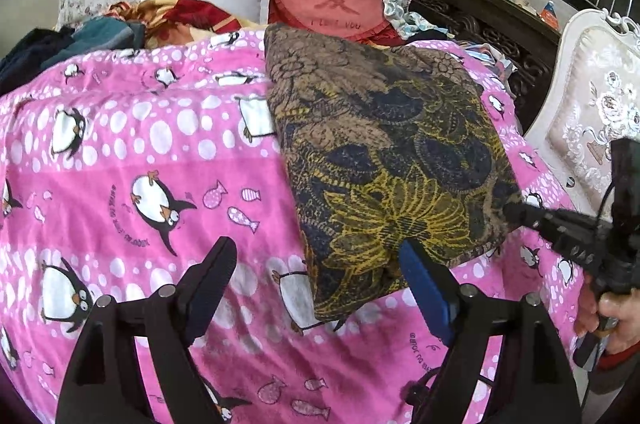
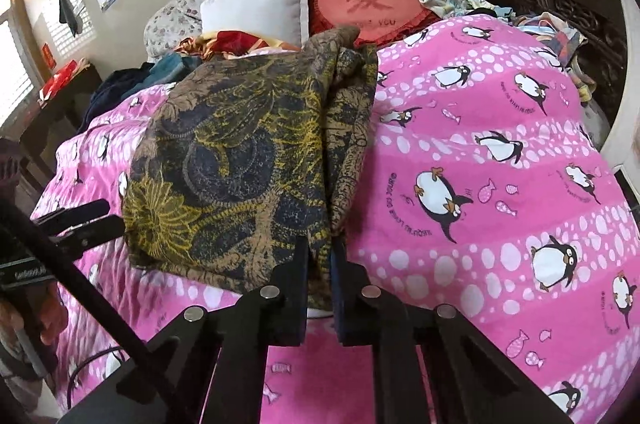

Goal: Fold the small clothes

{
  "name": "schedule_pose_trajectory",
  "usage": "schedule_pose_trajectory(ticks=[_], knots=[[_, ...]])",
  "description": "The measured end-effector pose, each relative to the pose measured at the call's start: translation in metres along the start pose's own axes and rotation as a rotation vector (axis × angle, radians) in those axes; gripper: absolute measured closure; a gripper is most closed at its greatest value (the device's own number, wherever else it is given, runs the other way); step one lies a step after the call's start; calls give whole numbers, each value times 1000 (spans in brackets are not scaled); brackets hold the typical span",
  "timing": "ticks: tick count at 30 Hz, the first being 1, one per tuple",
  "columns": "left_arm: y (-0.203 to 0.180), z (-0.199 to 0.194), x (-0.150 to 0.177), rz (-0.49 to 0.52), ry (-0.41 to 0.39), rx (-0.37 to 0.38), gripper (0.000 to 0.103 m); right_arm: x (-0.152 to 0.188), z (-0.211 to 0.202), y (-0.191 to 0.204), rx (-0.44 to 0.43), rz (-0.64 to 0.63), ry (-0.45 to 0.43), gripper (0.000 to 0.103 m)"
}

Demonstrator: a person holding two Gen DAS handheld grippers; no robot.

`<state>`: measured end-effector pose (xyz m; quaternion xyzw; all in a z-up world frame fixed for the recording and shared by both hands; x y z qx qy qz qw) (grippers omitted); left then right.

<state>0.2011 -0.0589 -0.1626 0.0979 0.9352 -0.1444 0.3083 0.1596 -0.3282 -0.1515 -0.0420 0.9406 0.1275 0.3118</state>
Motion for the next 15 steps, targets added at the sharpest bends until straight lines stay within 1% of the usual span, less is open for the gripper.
schedule_pose_trajectory(ticks=[2,3,5,6,7,8,10,12,15], knots=[[3,4,0,-25,21,23,20,6,17,-1,25,-9,39,94],[5,5,1,-37,26,36,20,7,19,-1,25,-12,41,94],[12,4,-2,-72,25,83,20,4,15,-4,-4,16,20,91],[15,4,-3,-90,17,102,16,2,11,-8,-33,47,6,90],[19,4,-5,-109,8,117,13,-2,6,-13,-69,86,-19,78],[24,5,-8,-140,-8,135,9,-6,1,-20,-85,116,-43,52],[30,8,-14,-188,-23,158,8,-16,-6,-31,-87,167,-109,22],[34,17,-19,-232,-19,195,7,-26,-5,-35,-130,200,-144,21],[34,31,-25,-260,-2,209,7,-38,8,-38,-156,231,-147,20]])
Point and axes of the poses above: each gripper's, at about its wrist camera, not at the fingertips, and z roughly the way its jaws point, y to its left, x to its underside, the point moved 3 cm from there along z, roughly the way its jaws point, and after that the axes turned 1 degree about y, right-handed, at the moved point
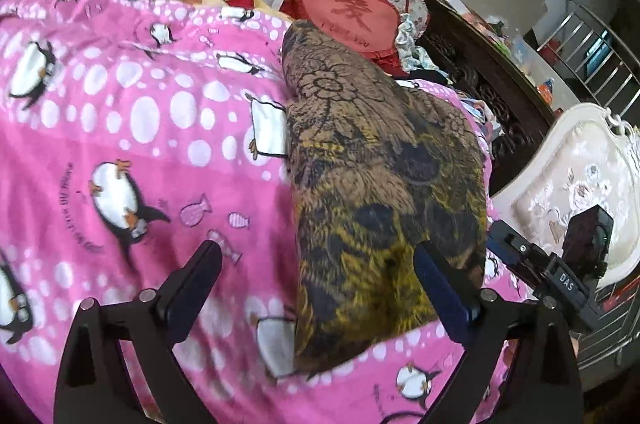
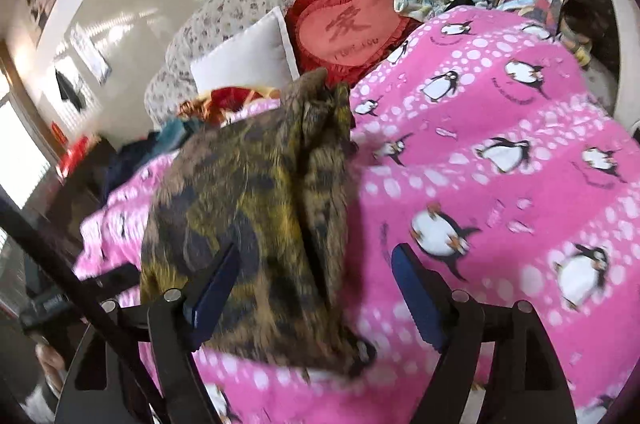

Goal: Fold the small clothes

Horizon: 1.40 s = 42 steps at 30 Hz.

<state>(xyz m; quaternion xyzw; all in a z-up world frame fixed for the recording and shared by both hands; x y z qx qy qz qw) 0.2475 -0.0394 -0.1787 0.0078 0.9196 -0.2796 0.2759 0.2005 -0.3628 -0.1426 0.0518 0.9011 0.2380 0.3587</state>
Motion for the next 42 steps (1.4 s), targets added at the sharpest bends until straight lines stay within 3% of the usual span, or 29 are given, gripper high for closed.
schedule_pose_trajectory(ticks=[6,7,8,9,10,11,14,19,22,29,31,34,37,40,42], knots=[[-5,30,-8,13,30,27,7,-5,39,3,-49,6,52,21],[-5,35,-8,13,37,25,7,-3,43,7,-67,-1,63,34],[-7,38,-7,22,41,27,7,-1,45,11,-88,-10,66,55],[-11,41,-6,46,45,27,13,0,47,16,-111,-20,64,64],[-13,41,-6,62,46,27,26,0,46,20,-94,-31,61,66],[-19,40,-7,88,66,52,61,0,45,25,-77,-46,62,71],[-29,26,-13,119,59,50,78,-4,34,37,-73,-57,53,75],[-38,-39,-23,199,-25,62,81,-5,11,65,-129,-50,69,76],[-25,-72,-15,183,-16,51,82,7,-3,92,-184,-82,88,76],[11,-144,51,217,-27,-54,82,77,-14,159,-301,-206,219,76],[28,-152,77,194,-2,-84,82,105,-5,170,-337,-211,295,76],[55,-147,117,123,54,-113,82,137,18,178,-298,-275,384,76],[71,-135,141,113,77,-160,78,141,25,174,-276,-254,412,65],[71,-146,134,104,45,-146,71,127,5,160,-266,-203,376,42],[68,-156,127,131,6,-173,60,121,-13,148,-199,-218,361,38]])
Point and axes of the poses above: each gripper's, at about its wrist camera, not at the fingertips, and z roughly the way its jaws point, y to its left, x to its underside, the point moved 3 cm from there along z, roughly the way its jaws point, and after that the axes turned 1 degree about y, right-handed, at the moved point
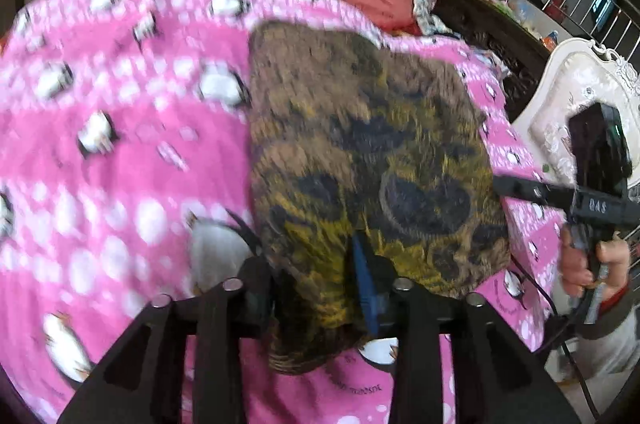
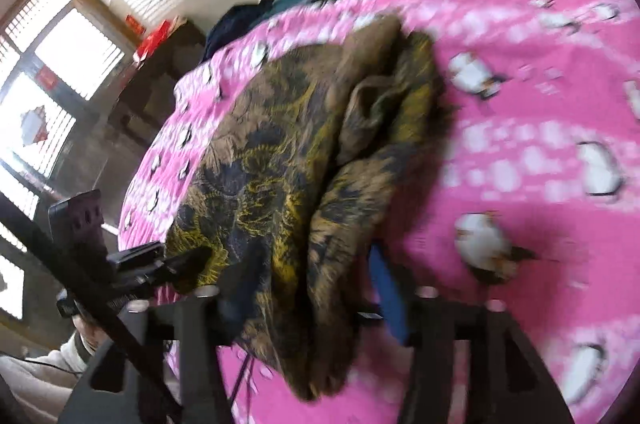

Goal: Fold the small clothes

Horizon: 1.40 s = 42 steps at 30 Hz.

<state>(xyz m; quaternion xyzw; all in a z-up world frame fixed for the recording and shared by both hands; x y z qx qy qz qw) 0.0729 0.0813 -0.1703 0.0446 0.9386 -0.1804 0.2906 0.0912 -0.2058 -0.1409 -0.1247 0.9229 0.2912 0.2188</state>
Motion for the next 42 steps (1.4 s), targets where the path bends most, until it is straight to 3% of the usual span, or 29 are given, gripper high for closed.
schedule_pose_trajectory(ticks=[3,6,9,11,13,15,18,20,26,27,31,35,37,42], knots=[[-3,-15,-7,47,-65,-51,48,8,-46,-18,48,33,-44,38],[-7,-21,-14,63,-92,-47,39,8,-97,-31,103,50,-85,38],[-14,-19,-22,83,-98,-44,34,8,-158,-35,247,9,-118,35],[-18,-16,-24,99,-94,-57,33,2,-207,-33,345,-27,-171,26],[-20,-9,-26,101,-82,-72,31,-5,-240,-33,367,-28,-227,16],[-21,-3,-28,89,-76,-76,30,-10,-253,-31,369,-18,-265,13],[-20,6,-32,67,-74,-113,29,-8,-220,-29,336,-1,-239,13],[-20,11,-36,58,-80,-134,29,-8,-174,-25,312,1,-198,13],[-19,25,-52,38,-81,-203,28,-34,-66,24,169,-74,-190,18],[-19,27,-54,41,-85,-211,27,-40,-50,32,180,-90,-182,21],[-16,37,-61,42,-90,-232,26,-53,-3,48,258,-165,-156,50],[-6,49,-62,14,-70,-225,18,-44,37,31,368,-226,-85,58],[-2,55,-62,-1,-59,-209,15,-37,47,10,377,-199,-60,58],[0,62,-62,-11,-54,-216,13,-36,50,-18,279,-77,-72,47]])
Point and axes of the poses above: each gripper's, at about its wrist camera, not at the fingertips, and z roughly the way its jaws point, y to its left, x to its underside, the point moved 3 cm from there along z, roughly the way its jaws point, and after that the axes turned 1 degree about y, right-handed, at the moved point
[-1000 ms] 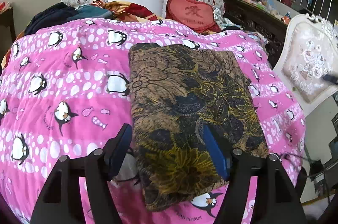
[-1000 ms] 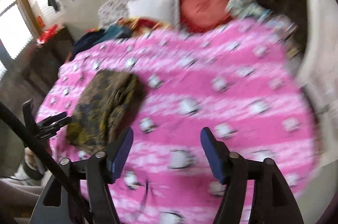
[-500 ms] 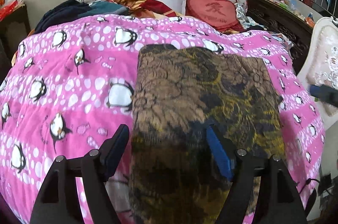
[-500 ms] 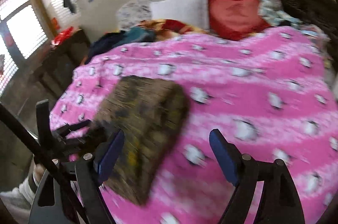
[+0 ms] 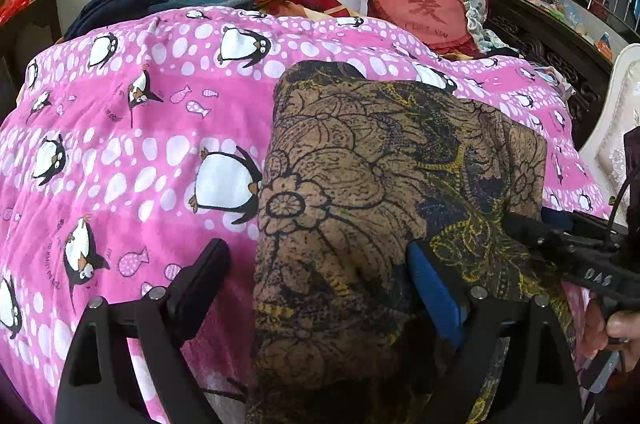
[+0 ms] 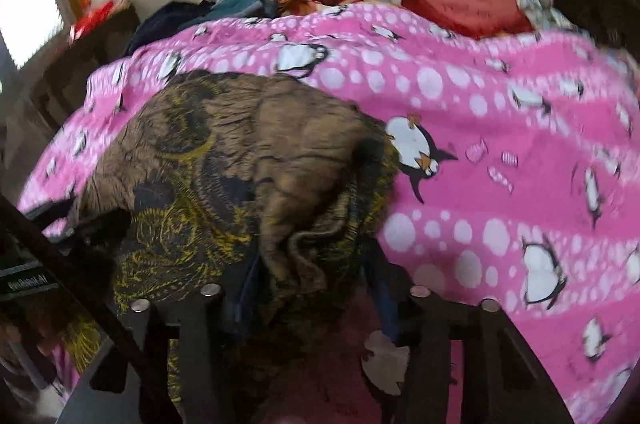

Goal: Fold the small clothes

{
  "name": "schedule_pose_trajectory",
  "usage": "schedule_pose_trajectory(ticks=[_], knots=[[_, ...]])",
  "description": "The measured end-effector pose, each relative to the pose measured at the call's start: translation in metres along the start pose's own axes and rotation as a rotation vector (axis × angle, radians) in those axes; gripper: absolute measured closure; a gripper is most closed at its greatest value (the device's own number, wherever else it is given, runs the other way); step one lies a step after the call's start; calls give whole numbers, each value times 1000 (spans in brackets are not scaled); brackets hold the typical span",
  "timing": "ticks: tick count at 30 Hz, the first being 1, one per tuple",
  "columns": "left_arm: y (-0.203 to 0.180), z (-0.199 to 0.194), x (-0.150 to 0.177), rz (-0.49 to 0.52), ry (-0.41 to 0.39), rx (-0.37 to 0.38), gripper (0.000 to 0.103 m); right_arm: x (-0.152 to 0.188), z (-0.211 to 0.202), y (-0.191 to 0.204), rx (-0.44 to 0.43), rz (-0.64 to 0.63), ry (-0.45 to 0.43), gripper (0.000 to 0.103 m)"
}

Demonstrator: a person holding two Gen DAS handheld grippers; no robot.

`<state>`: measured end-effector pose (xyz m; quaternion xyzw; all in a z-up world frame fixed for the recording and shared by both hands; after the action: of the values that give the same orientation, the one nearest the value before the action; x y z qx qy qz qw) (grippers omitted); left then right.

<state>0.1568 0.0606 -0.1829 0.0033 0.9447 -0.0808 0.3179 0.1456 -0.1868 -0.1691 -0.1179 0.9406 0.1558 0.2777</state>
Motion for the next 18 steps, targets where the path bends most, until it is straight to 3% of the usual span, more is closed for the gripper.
schedule_pose_trajectory(ticks=[5,10,14,18], knots=[[1,-7,0,4,5,-11,13,3,-31,13,4,23,-22,47],[0,-18,6,11,-8,-28,13,19,-63,52,-54,-79,-62,47],[2,-22,15,8,-4,-34,13,39,-56,64,-72,-102,-27,47],[4,-21,24,-9,6,-25,13,62,-28,50,-43,-65,40,45]])
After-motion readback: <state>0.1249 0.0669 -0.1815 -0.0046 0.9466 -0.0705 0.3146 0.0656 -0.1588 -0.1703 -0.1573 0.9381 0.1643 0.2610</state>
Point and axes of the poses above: each gripper's, at about its wrist camera, not at the fingertips, and z roughly the way its jaws point, y to its left, x to its underside, the point moved 3 cm from there along z, roughly the way its jaws point, and after that the axes turned 1 degree about y, right-handed, at the moved point
